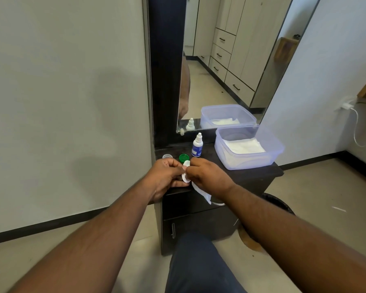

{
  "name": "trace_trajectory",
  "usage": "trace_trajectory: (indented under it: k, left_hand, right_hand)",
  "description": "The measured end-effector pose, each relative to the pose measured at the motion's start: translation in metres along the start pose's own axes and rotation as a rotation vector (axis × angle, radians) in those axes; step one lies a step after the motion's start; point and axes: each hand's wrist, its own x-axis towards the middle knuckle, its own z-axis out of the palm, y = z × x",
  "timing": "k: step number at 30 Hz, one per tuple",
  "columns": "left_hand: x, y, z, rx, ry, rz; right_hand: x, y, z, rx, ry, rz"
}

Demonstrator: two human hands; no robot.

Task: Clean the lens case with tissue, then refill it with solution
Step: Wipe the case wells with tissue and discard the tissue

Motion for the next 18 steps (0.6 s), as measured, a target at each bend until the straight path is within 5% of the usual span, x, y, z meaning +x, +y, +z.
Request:
trace_trajectory:
  k: [4,8,18]
  left_hand:
    - [0.003,-0.002,-0.001,0.003,0.002,0.0]
    - [0.003,-0.002,-0.002,-0.006,-0.011,-0.003]
    - [0.007,0.002,0.001,-0.09,-0.016,-0.081]
  right_hand:
    - [-0.007,-0.022,0.021,0.293,0.195,0.566]
    - [-0.002,-0.047,0.028,0.531,0.42,0.936]
    - [-0.015,-0.026,0.01,1.066,0.483,1.048]
